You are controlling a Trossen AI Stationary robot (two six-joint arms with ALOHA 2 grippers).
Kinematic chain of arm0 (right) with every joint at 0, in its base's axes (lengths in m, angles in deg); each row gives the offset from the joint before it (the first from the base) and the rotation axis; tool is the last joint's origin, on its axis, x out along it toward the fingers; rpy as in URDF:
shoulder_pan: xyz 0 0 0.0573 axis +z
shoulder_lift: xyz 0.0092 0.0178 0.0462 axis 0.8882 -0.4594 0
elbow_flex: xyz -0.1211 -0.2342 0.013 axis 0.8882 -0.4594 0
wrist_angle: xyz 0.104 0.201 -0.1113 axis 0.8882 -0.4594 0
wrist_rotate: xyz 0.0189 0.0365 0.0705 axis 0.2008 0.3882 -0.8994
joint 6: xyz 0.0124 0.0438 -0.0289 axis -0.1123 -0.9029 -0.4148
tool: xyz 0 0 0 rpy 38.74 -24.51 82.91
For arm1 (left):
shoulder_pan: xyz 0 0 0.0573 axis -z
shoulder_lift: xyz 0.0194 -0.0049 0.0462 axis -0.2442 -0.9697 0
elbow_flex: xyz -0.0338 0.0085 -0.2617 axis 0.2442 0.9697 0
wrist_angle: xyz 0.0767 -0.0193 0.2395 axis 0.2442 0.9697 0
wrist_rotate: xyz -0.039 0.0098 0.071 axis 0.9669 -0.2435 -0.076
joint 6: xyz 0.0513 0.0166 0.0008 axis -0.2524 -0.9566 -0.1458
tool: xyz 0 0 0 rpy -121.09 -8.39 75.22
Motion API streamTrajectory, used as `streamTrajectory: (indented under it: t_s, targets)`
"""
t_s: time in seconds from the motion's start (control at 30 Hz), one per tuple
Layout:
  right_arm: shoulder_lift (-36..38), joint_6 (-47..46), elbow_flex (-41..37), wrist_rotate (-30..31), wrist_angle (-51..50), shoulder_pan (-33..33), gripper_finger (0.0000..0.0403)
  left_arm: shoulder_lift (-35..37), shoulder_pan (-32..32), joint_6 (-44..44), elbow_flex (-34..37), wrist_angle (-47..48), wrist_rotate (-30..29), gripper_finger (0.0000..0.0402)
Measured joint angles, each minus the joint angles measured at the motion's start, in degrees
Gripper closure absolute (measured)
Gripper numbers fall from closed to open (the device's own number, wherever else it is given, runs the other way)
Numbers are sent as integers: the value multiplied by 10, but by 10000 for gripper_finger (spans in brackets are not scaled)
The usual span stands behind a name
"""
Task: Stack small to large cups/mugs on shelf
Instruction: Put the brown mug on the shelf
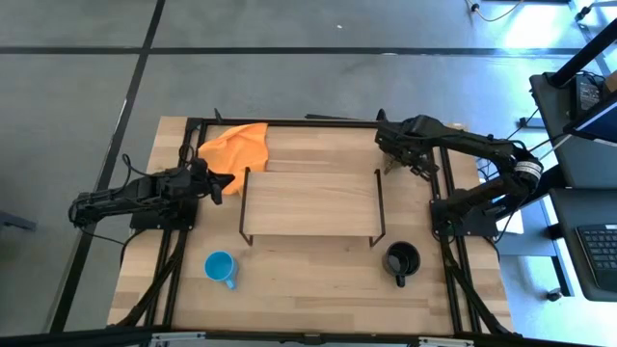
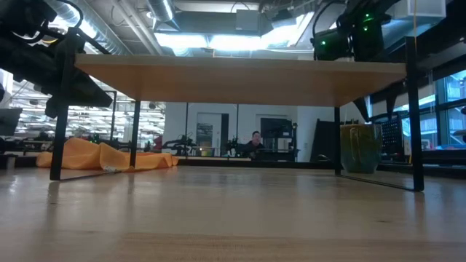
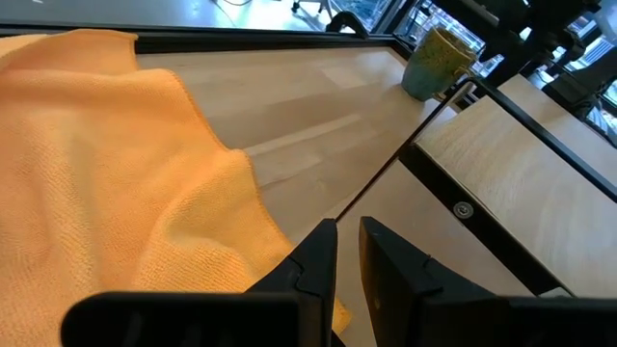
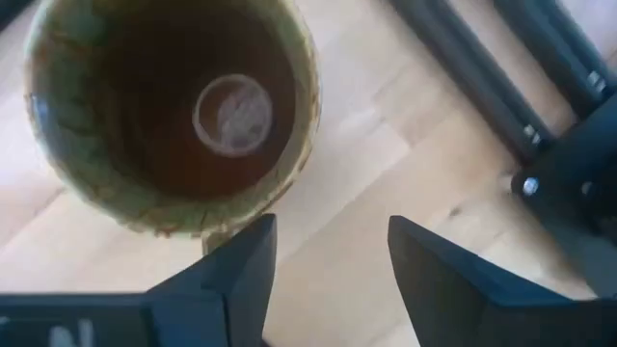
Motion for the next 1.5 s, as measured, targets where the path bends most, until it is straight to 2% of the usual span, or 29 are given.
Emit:
streamTrajectory:
  t_s: [0.17,0.3,0.53,0.63,0.87,1.3,1.5]
  targets:
    - [0,-50,0,34,-10,-1,201,0,0,0,0,0,1,360]
    - [0,-55,0,38,-7,-2,201,0,0,0,0,0,6,360]
    - [0,-69,0,92,-7,-7,201,0,0,0,0,0,6,360]
    - [0,-71,-5,92,1,-13,201,0,0,0,0,0,7,360]
    - [0,-70,-51,48,48,-29,201,0,0,0,0,1,7,360]
    - [0,-55,-60,79,73,-33,201,0,0,0,0,1,14,360]
    - [-1,-12,-63,79,115,-43,201,0,0,0,0,1,14,360]
